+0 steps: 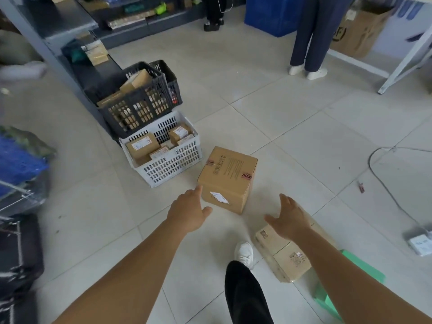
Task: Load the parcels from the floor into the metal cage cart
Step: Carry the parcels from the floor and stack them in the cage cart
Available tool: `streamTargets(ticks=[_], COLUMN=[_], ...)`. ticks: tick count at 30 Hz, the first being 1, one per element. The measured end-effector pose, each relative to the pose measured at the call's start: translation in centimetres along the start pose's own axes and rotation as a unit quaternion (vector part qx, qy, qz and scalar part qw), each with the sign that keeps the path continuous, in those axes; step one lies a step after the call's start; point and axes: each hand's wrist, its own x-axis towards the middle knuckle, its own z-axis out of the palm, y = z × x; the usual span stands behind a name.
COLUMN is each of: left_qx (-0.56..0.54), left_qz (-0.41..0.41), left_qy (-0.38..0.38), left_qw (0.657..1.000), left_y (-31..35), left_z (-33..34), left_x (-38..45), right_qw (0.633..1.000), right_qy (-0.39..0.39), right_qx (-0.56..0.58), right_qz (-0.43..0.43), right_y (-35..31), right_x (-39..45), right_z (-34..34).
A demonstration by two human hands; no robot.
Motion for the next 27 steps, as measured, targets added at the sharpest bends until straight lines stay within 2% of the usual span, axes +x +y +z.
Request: streamTargets(ticks=[11,18,27], left_qx=[0.003,-0.011,0.003], left_qz=[-0.014,-0.052,-0.055], left_qy=[-0.052,-0.078,-0.128], left_qw=[0.999,0.996,0.99], left_y=[3.2,1.5,-2.4], left_z=[-0.6,3.0,10.1], left_x=[20.6,30.3,40.5], right_qw=[0.993,0.987,0.977], right_qy=[-0.054,-0.081,-0.106], right_qx=[0.088,0.106,0.111], right_qz=[0.056,0.09,0.147], right_y=[-2.1,-1.4,-0.4], right_x=[19.7,28.4,36.7], right_z=[-0.5,2.3,9.8])
